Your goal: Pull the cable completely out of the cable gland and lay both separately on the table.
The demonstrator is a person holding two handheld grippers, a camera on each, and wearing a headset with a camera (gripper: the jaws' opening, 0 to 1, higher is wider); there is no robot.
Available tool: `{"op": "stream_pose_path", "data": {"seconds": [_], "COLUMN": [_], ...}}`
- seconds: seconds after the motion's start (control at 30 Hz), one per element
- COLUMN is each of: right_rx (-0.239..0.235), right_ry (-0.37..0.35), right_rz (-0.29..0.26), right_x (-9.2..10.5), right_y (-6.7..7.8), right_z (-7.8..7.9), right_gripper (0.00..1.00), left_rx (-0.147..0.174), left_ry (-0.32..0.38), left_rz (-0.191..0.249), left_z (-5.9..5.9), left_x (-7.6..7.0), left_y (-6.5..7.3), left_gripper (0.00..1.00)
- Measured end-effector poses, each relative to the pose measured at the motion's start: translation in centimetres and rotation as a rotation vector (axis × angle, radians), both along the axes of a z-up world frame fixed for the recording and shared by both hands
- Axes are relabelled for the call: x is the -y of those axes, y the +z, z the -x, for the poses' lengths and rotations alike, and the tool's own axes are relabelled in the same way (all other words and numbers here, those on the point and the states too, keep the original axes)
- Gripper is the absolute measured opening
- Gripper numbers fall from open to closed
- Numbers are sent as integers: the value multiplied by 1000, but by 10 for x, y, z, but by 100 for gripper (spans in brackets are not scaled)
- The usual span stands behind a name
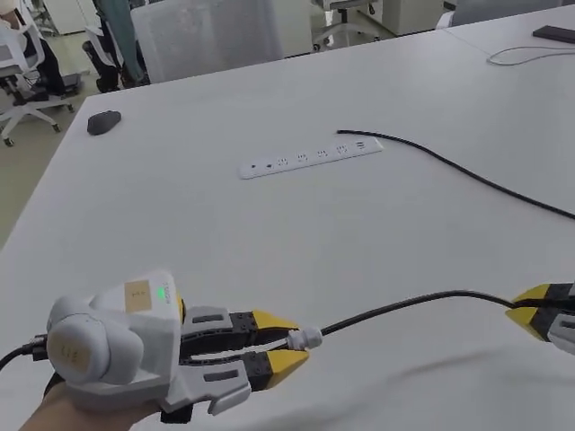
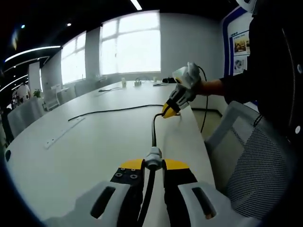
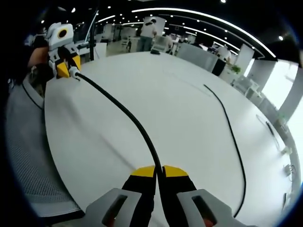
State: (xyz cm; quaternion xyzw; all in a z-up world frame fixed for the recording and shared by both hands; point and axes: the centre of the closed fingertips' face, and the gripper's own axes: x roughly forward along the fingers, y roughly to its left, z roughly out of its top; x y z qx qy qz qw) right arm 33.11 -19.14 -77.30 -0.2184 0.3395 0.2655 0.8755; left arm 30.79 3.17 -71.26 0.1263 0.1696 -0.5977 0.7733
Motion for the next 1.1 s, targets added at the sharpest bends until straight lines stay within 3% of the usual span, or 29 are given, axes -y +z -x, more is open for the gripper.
{"op": "stream_pose_path", "data": {"seconds": [0.17,0.23,0.3,0.37,0.43,0.5,0.57,0.73,0.87,1.0,1.1], "right_rx": [-5,16,18,-3,2,-8,24,55,62,83,59], "right_ry": [25,51,54,25,0,-6,15,105,286,463,494], "right_rz": [18,53,54,38,27,12,-6,-82,-159,-123,-113], "right_x": [-1,-1,-2,0,2,0,-9,-50,-109,-157,-176], "right_y": [-3,-3,-2,-2,1,6,17,45,62,63,56], "right_z": [1,-1,-2,-3,-5,-5,-8,-11,2,17,20], "right_gripper": [0,0,1,9,24,23,23,24,24,22,18], "left_rx": [4,5,7,7,7,6,-3,9,4,7,11], "left_ry": [11,14,12,14,22,28,41,21,20,12,13], "left_rz": [-1,-5,-12,-15,-13,-14,14,-16,-8,-11,-6], "left_z": [-2,-2,-2,-3,-4,-5,-6,-2,-1,0,0], "left_x": [-2,-3,-3,-4,-6,-8,-7,-6,-4,-4,-3], "left_y": [-1,-2,-4,-4,-4,-4,0,-5,-4,-4,-1], "left_gripper": [15,15,15,15,15,15,15,15,15,15,15]}}
